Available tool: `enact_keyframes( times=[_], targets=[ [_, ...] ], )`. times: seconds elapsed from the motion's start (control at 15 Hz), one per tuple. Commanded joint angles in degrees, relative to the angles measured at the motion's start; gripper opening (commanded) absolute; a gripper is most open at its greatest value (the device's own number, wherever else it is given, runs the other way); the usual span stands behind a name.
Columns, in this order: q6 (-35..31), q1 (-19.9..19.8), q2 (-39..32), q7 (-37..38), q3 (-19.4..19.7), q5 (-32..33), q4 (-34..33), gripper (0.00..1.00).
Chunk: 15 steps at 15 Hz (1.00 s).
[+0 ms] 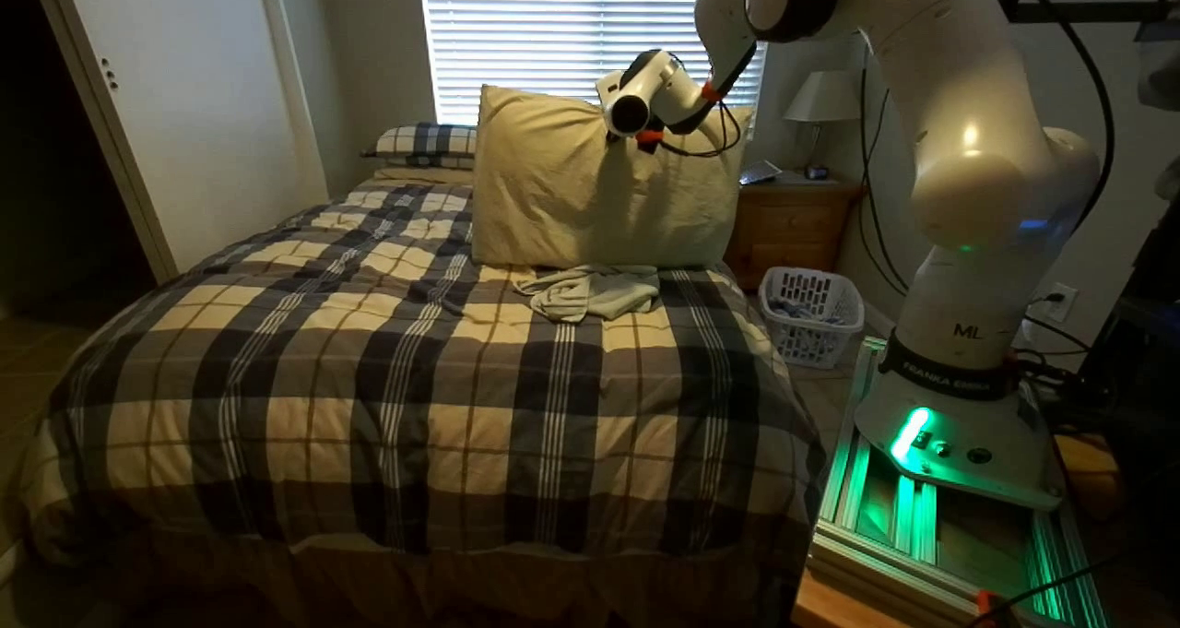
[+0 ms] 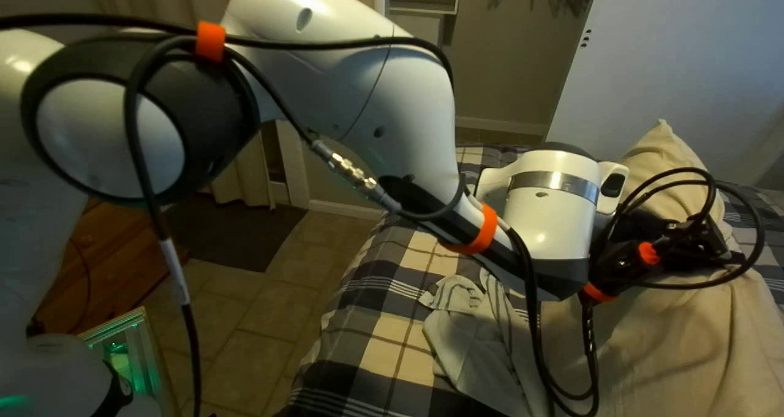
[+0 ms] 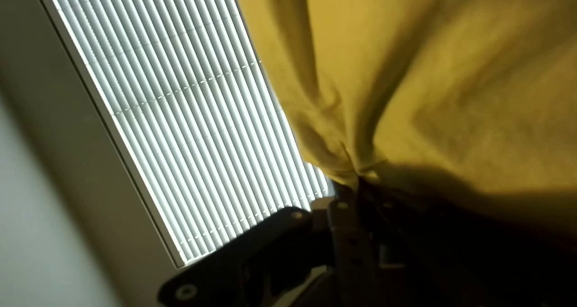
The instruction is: Turn the pillow over, then put the towel on the pillow
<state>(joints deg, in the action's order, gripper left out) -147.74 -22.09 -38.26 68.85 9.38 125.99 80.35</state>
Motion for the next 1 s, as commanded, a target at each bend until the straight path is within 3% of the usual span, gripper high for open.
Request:
enact_keyframes(
  times=[0.0,0.13,0.4,0.73,0.93],
  targets=[
    [2.86,-1.51,-5.08,2.79,-0.96,1.88,-8.7,0.31],
    [4.52,-1.44,-6.67,3.49,-0.77,1.37,-11.28,0.34],
    [6.6,-1.41,-8.26,4.2,-0.51,0.22,-14.93,0.62],
    [5.04,-1.79,-5.37,-3.65,-1.13,-11.64,-10.75,0.96],
    [3.14,-2.0,-2.91,-11.33,-1.91,-19.65,-6.59,1.0]
  ],
)
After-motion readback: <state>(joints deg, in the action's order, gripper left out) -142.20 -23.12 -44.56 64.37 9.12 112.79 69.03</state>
